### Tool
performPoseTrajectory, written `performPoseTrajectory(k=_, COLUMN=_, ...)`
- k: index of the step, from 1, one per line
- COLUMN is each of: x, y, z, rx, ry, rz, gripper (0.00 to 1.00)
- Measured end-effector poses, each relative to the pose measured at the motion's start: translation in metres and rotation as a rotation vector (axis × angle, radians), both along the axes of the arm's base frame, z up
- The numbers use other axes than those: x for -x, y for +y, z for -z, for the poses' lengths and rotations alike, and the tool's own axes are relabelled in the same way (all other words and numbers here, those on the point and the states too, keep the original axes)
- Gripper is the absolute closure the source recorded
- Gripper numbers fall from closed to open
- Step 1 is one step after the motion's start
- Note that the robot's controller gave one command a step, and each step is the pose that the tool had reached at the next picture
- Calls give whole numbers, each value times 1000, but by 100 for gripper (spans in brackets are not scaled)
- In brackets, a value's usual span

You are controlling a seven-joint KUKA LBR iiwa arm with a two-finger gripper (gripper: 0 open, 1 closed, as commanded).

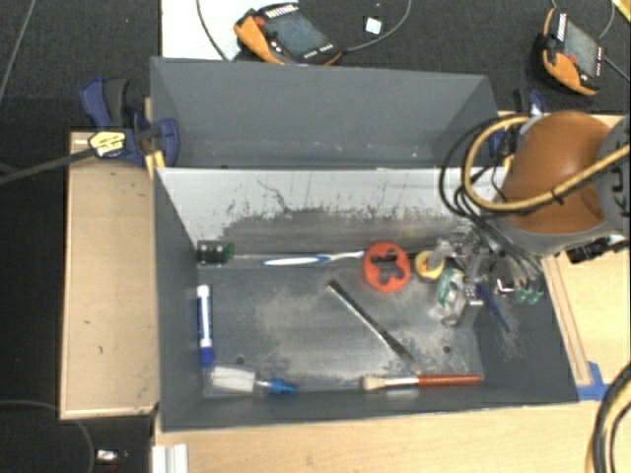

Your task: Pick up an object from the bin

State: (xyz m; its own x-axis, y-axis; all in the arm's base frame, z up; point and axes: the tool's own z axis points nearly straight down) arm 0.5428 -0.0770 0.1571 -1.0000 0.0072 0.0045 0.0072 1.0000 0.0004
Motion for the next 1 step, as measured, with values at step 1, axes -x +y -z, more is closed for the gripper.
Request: performPoseTrajectory(k=1, x=-2, y=1, z=-5, rx=1, ry=-8, rz=-4, gripper=0)
